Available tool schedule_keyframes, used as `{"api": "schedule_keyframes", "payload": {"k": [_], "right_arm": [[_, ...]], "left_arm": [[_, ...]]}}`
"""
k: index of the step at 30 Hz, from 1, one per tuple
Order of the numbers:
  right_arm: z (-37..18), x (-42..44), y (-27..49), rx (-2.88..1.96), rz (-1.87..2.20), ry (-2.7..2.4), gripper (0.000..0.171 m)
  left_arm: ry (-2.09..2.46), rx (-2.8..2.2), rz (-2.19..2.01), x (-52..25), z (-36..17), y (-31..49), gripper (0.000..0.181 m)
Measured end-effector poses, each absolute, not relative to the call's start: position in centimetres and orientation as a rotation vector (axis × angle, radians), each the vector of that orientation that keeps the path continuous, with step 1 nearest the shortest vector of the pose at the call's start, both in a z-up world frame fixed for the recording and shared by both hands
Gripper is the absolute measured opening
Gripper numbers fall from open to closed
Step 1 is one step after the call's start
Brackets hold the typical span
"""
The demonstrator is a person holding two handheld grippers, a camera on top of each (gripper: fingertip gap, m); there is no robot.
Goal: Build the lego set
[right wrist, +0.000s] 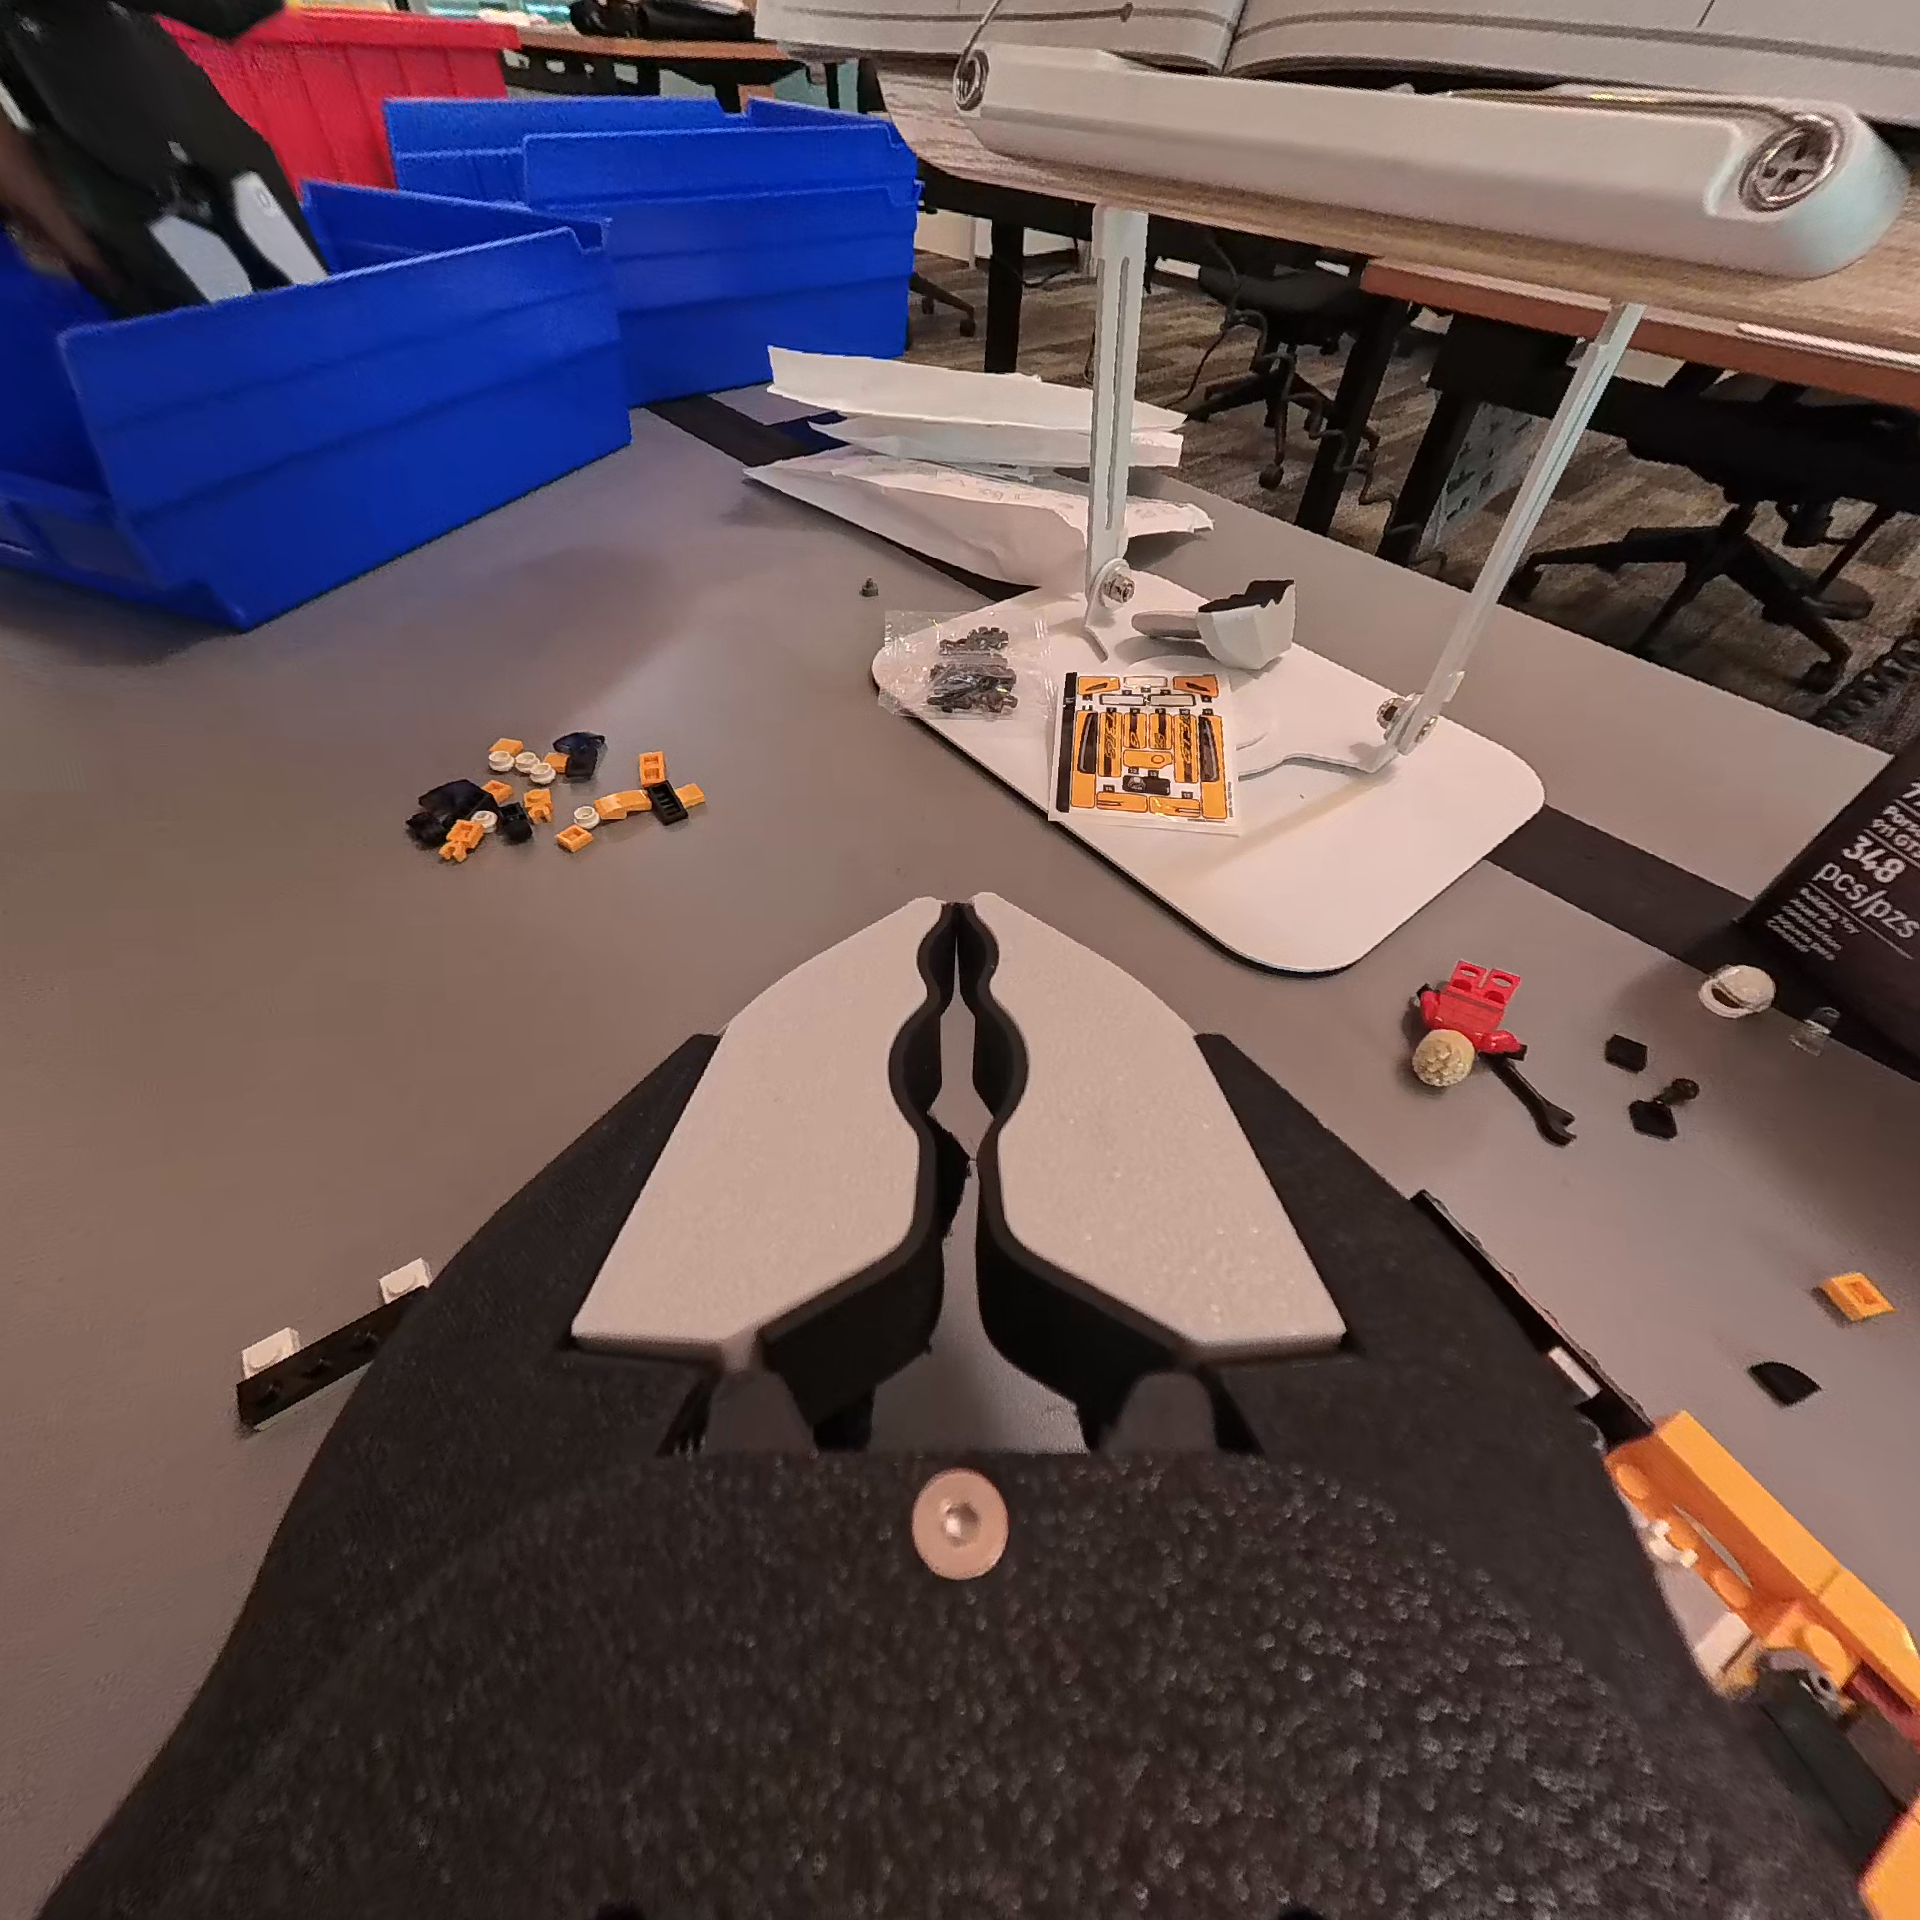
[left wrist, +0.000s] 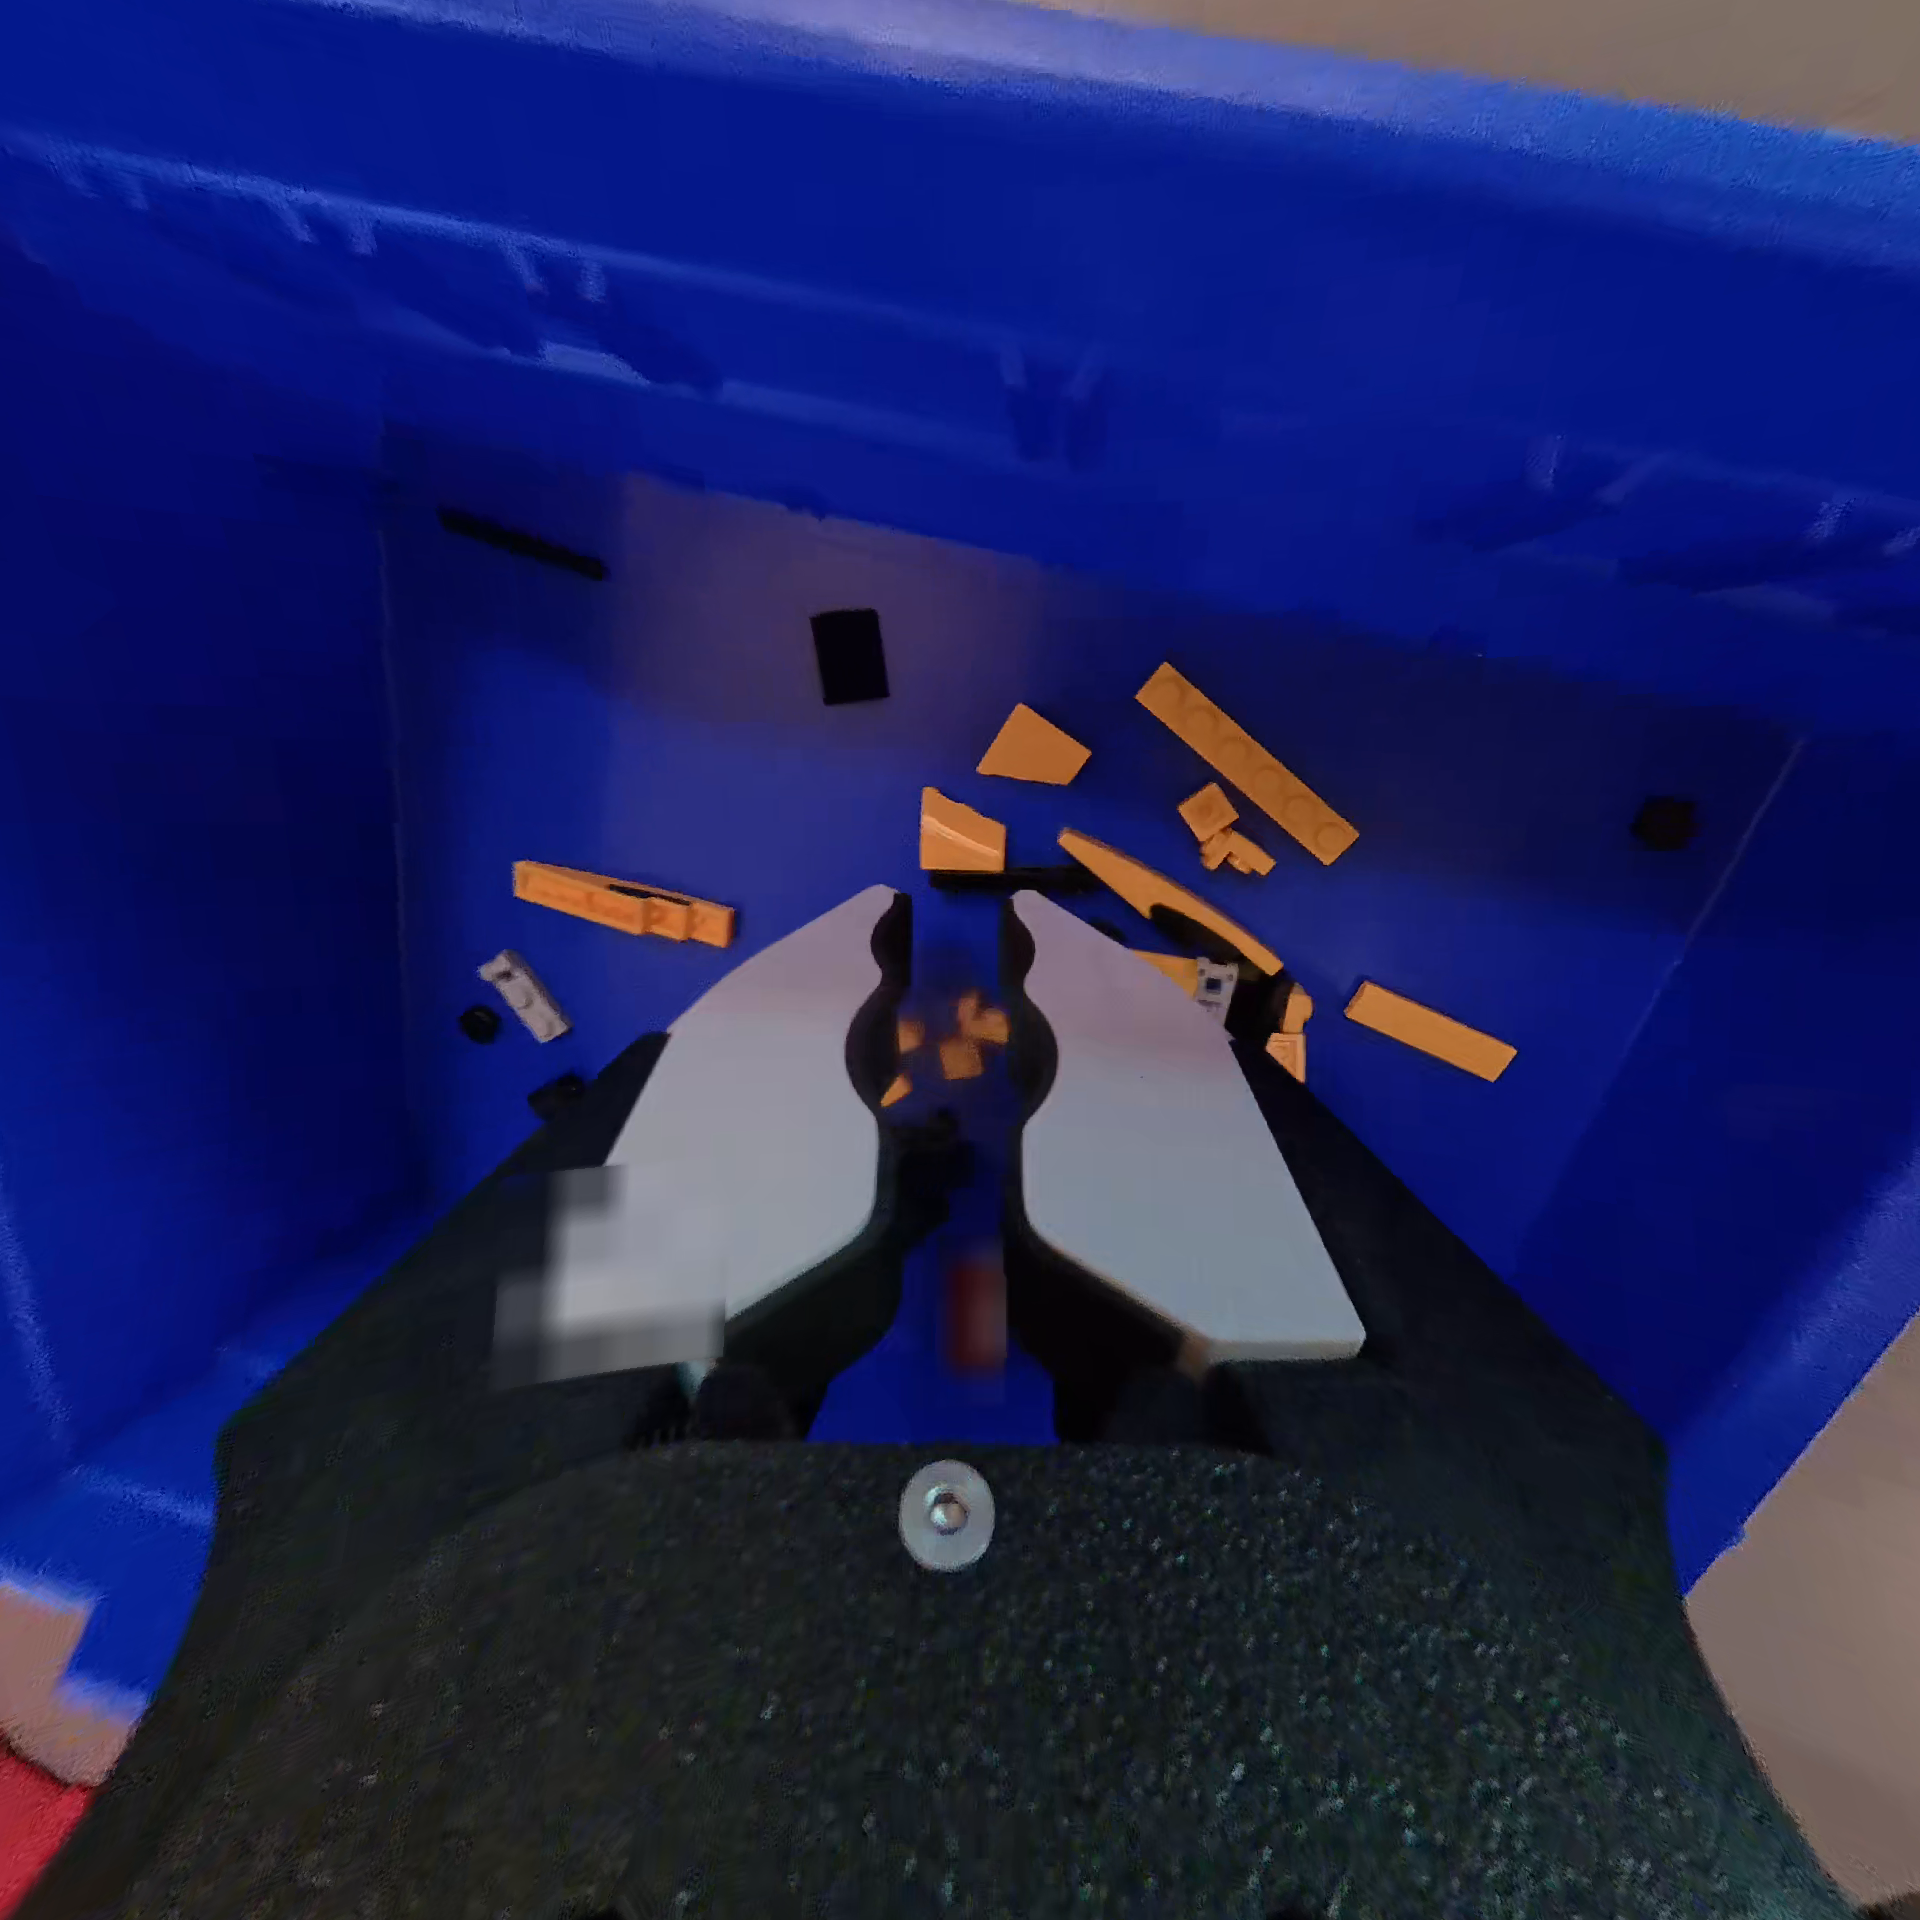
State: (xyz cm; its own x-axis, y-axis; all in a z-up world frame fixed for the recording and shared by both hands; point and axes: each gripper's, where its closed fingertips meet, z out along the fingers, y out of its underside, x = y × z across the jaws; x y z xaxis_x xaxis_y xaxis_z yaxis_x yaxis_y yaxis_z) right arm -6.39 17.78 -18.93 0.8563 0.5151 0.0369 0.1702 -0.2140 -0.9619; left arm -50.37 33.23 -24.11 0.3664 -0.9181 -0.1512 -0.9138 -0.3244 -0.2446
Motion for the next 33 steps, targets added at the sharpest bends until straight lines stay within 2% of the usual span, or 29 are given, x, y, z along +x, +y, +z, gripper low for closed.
{"api": "schedule_keyframes", "payload": {"k": [5,15,23,28,33], "right_arm": [[-19.0,-6.5,17.8,-1.785,0.346,-0.525,0.000],[-19.2,-6.5,17.8,-1.790,0.344,-0.522,0.000],[-19.3,-6.4,17.9,-1.794,0.339,-0.518,0.000],[-19.4,-6.3,17.9,-1.797,0.343,-0.515,0.000],[-19.2,-6.4,17.8,-1.791,0.345,-0.523,0.000]], "left_arm": [[1.611,-2.324,0.007,-51.7,-22.9,33.5,0.015],[1.806,-2.357,0.046,-52.6,-25.3,31.4,0.017],[2.038,-2.096,0.171,-50.4,-25.9,32.4,0.021],[2.229,-1.961,0.294,-50.1,-26.0,32.2,0.017],[2.232,-1.987,0.341,-50.4,-26.0,32.1,0.002]]}}
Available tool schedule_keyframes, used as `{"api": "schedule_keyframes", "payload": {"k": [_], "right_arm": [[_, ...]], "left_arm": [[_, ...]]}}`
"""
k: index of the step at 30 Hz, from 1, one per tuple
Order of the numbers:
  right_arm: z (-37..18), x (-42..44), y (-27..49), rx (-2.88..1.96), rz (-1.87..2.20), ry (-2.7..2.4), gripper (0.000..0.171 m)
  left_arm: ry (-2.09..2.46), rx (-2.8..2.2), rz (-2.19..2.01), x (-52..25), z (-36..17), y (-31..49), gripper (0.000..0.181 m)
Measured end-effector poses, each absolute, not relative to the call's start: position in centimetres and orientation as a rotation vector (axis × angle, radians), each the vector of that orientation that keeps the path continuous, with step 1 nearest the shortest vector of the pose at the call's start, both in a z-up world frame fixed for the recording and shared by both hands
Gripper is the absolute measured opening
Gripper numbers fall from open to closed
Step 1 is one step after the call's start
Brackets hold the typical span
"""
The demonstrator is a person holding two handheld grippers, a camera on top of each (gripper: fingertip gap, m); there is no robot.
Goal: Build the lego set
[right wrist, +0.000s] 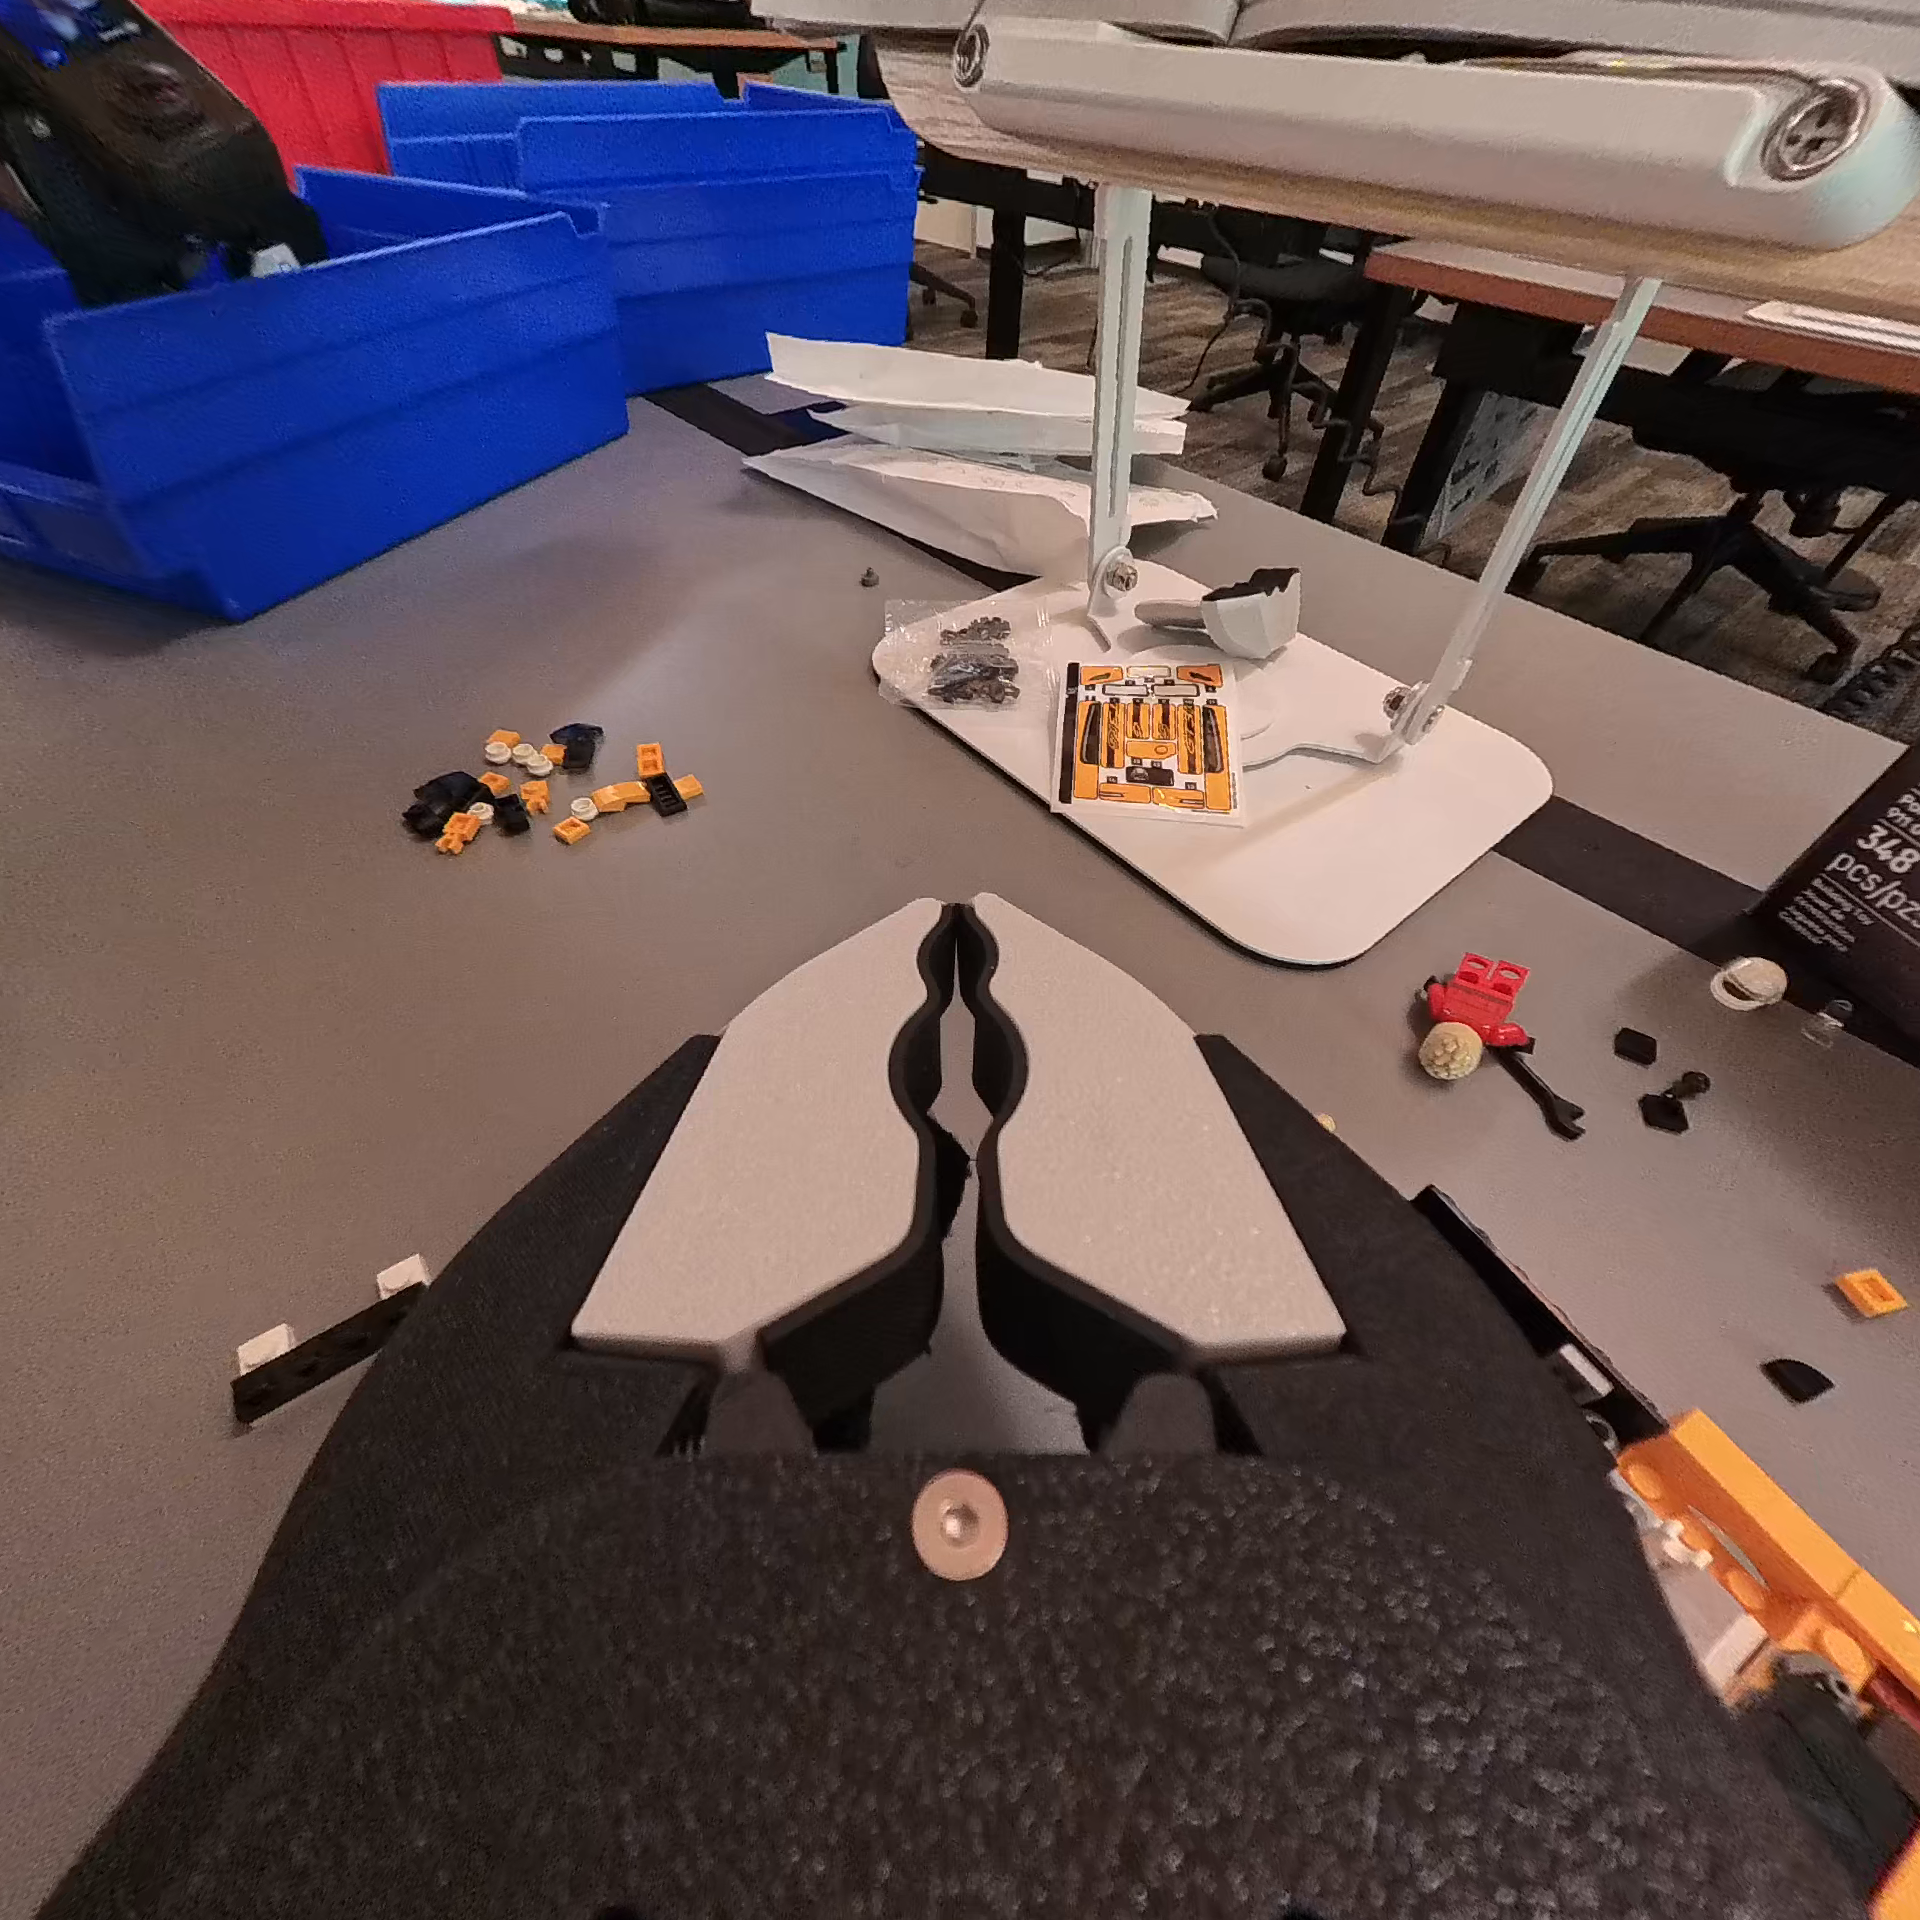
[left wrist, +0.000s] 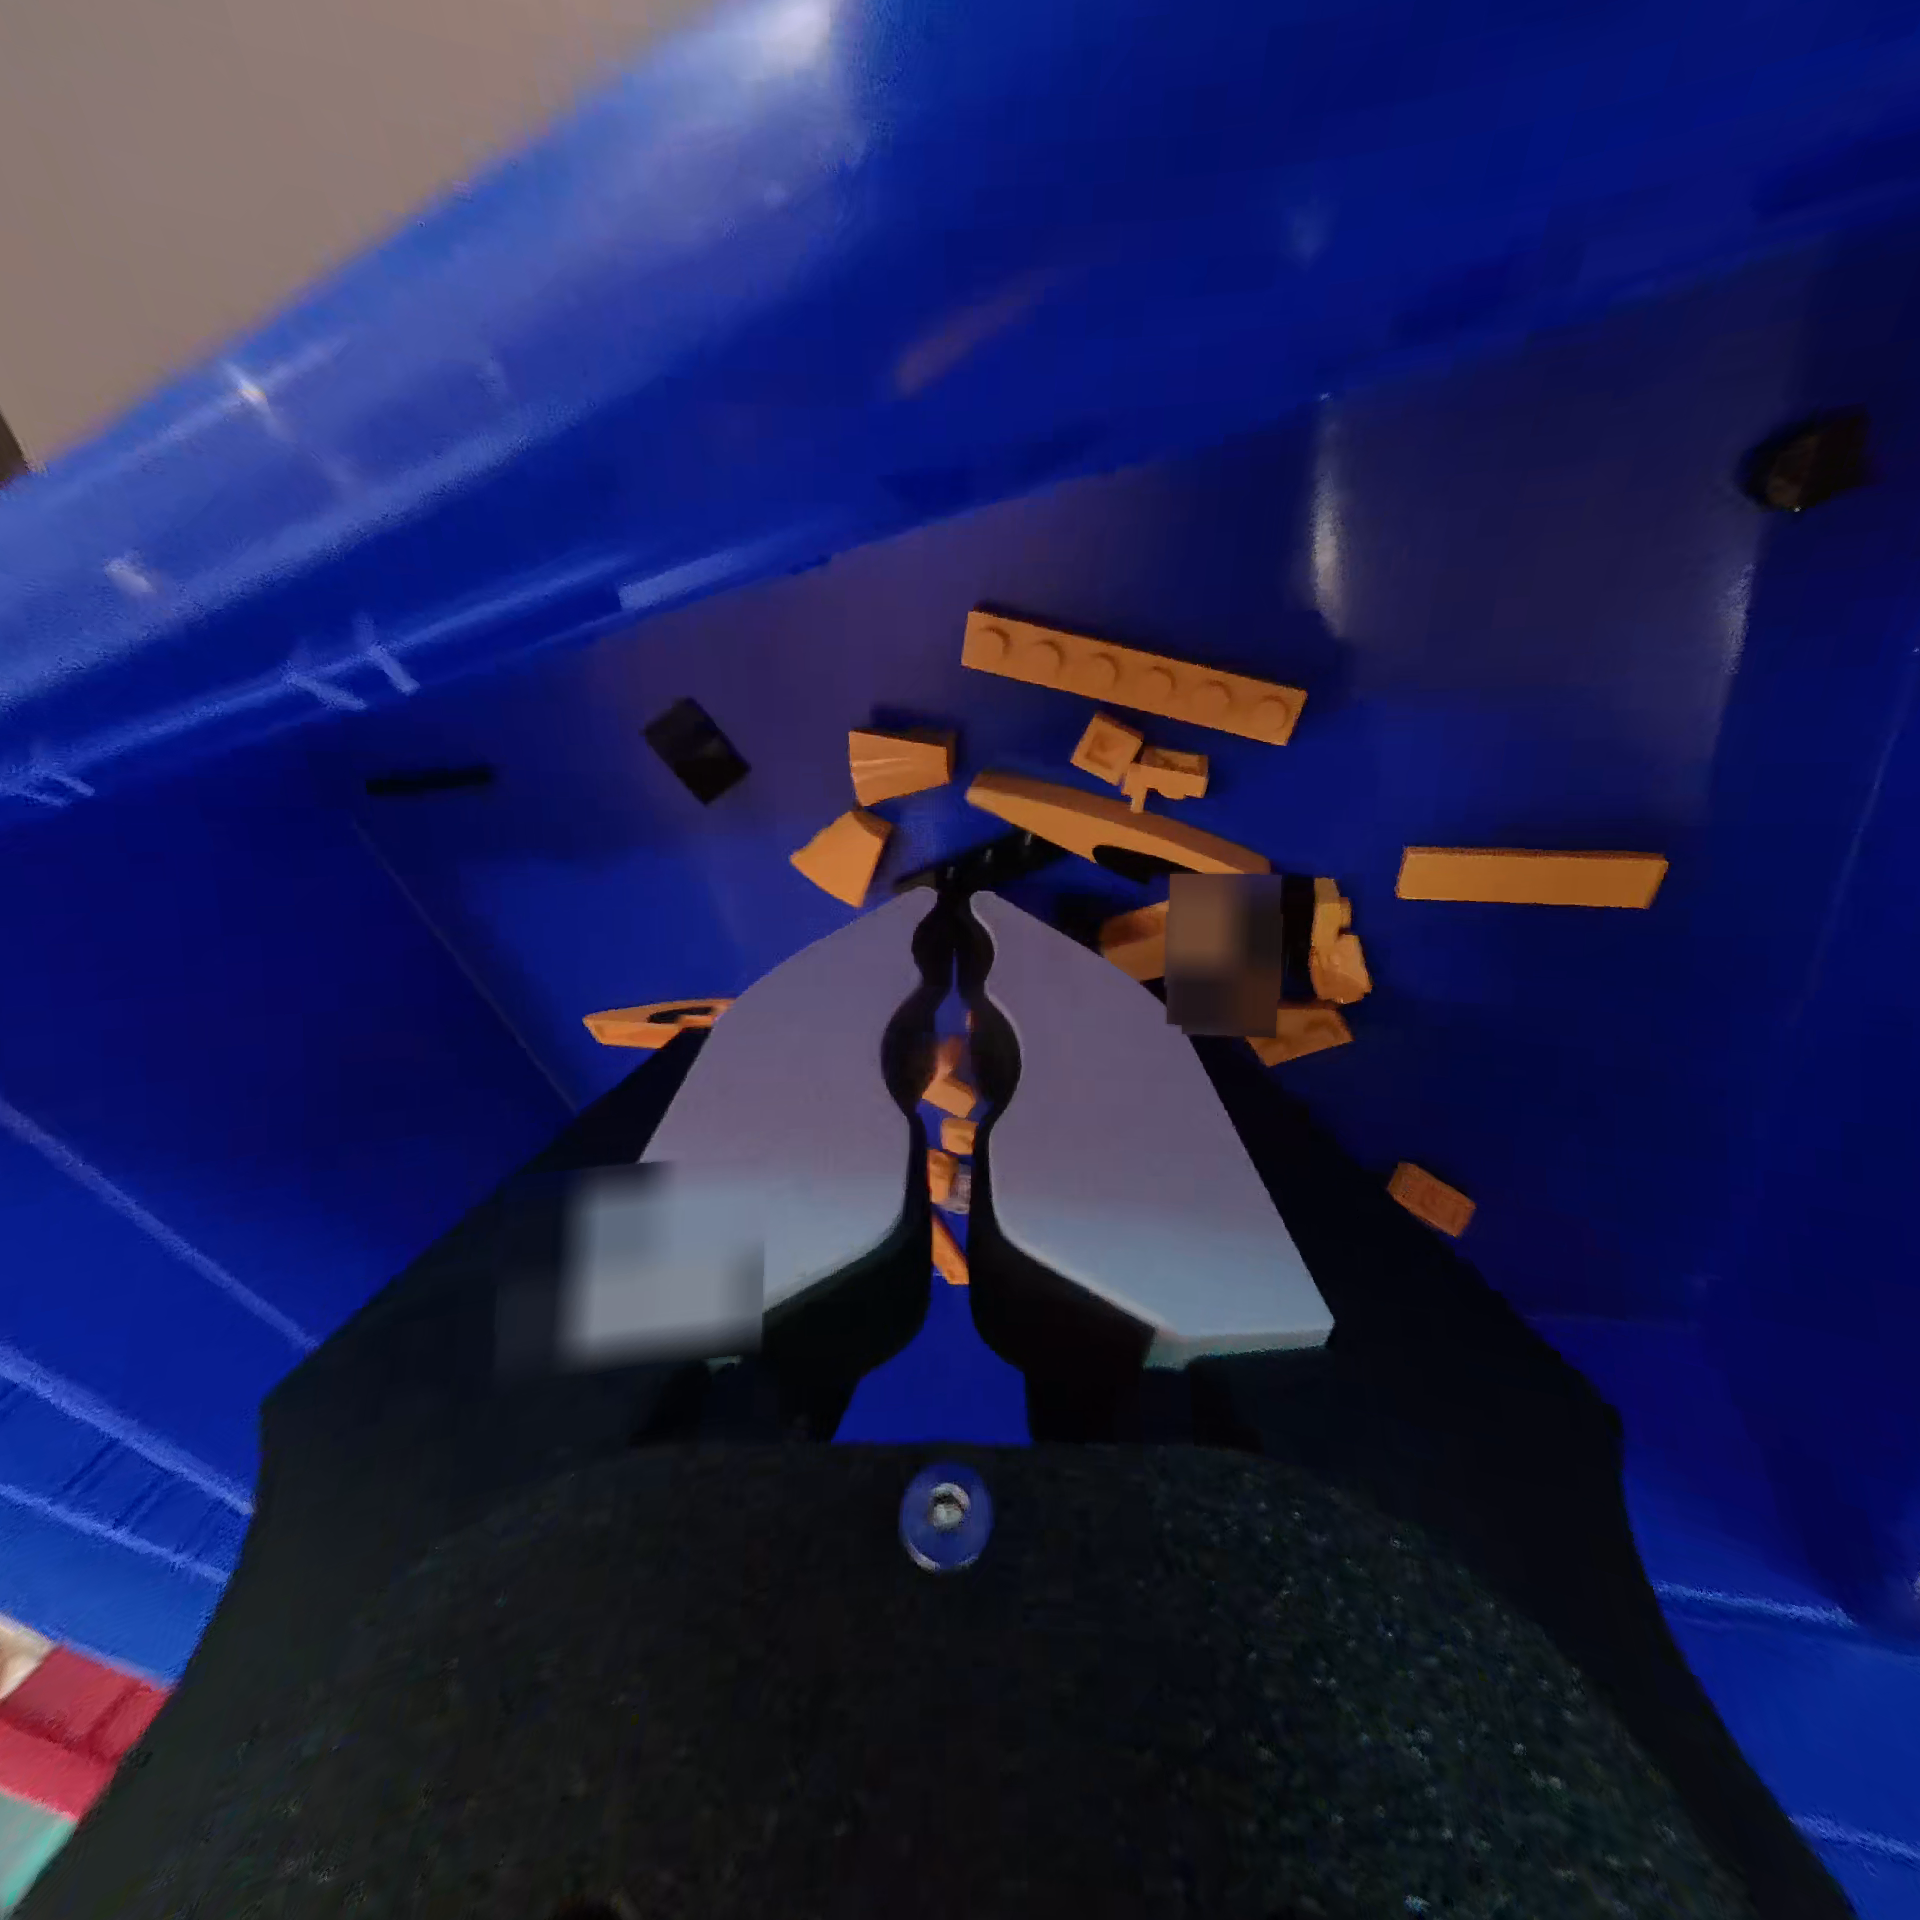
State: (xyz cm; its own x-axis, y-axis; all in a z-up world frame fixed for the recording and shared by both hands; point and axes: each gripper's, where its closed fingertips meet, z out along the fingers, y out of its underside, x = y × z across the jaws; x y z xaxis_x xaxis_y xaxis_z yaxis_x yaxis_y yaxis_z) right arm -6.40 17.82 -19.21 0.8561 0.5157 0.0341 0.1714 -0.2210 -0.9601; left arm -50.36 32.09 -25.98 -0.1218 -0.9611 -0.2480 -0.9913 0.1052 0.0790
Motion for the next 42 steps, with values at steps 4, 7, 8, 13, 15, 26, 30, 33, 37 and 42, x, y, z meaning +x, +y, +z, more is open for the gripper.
{"api": "schedule_keyframes", "payload": {"k": [4,7,8,13,15,26,30,33,37,42], "right_arm": [[-18.9,-6.5,17.6,-1.779,0.345,-0.535,0.000],[-18.6,-6.6,17.5,-1.769,0.351,-0.536,0.000],[-18.5,-6.7,17.5,-1.767,0.353,-0.537,0.000],[-18.3,-6.8,17.4,-1.763,0.327,-0.549,0.000],[-18.5,-6.8,17.4,-1.767,0.321,-0.548,0.000],[-19.5,-6.5,17.8,-1.797,0.363,-0.517,0.000],[-19.4,-6.5,17.7,-1.794,0.365,-0.527,0.000],[-19.1,-6.6,17.6,-1.781,0.352,-0.538,0.000],[-18.0,-6.5,17.4,-1.748,0.350,-0.538,0.000],[-16.8,-6.6,17.0,-1.718,0.385,-0.528,0.000]], "left_arm": [[2.161,-2.024,0.327,-50.9,-25.3,31.8,0.000],[2.133,-1.992,0.320,-51.1,-24.3,31.6,0.000],[2.143,-1.960,0.331,-51.0,-24.1,31.7,0.000],[2.246,-1.877,0.334,-50.1,-25.4,31.5,0.014],[2.284,-1.831,0.324,-49.8,-25.8,31.6,0.018],[2.508,-1.872,0.210,-49.6,-26.4,31.4,0.012],[2.404,-2.123,0.064,-49.7,-26.5,31.1,0.009],[2.294,-2.239,0.011,-49.7,-26.4,31.0,0.008],[2.162,-2.270,-0.001,-50.5,-24.3,30.2,0.009],[1.912,-2.153,-0.040,-45.1,-15.9,26.8,0.008]]}}
